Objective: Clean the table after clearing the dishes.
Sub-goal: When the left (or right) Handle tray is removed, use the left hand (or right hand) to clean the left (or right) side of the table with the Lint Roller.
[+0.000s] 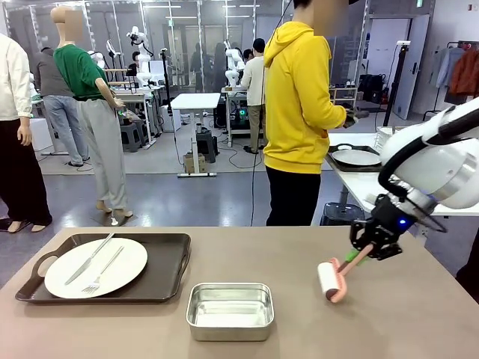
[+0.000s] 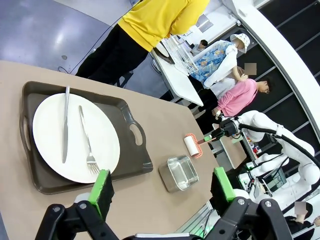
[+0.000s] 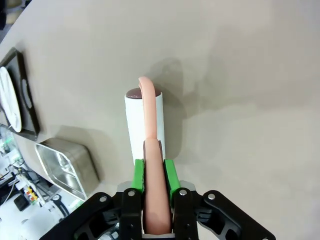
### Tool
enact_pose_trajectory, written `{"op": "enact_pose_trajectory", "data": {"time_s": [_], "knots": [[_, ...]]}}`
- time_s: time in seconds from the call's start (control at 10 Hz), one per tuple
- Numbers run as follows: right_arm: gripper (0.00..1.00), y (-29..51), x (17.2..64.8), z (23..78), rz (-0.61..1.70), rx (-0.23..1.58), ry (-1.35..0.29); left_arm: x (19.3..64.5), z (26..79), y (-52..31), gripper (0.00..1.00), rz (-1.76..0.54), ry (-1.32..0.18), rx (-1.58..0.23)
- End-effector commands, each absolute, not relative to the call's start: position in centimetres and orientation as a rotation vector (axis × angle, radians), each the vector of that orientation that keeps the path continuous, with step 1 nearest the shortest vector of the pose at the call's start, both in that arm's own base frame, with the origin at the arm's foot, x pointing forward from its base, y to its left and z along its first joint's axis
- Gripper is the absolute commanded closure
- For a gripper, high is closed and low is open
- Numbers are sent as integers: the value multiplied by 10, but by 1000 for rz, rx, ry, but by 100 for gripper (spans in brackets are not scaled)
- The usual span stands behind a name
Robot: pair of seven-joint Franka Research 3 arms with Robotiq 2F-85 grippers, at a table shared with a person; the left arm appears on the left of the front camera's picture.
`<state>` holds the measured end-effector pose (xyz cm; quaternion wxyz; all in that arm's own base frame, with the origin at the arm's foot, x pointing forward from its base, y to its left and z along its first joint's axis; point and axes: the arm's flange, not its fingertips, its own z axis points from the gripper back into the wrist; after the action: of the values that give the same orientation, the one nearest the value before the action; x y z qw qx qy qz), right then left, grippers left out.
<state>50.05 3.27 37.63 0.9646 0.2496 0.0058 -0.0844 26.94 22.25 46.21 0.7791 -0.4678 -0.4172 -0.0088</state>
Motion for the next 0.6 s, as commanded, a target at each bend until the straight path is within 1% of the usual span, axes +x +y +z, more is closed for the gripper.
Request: {"op": "enact_pose_trajectory", "data": {"time_s": [0.0,0.5], "knots": [[80,-8,486,364,-162,309,75,270,465,225,0,-25,-910,-1016],[80,-46,478,391,-262,32,102,270,465,225,0,-25,-910,-1016]]}}
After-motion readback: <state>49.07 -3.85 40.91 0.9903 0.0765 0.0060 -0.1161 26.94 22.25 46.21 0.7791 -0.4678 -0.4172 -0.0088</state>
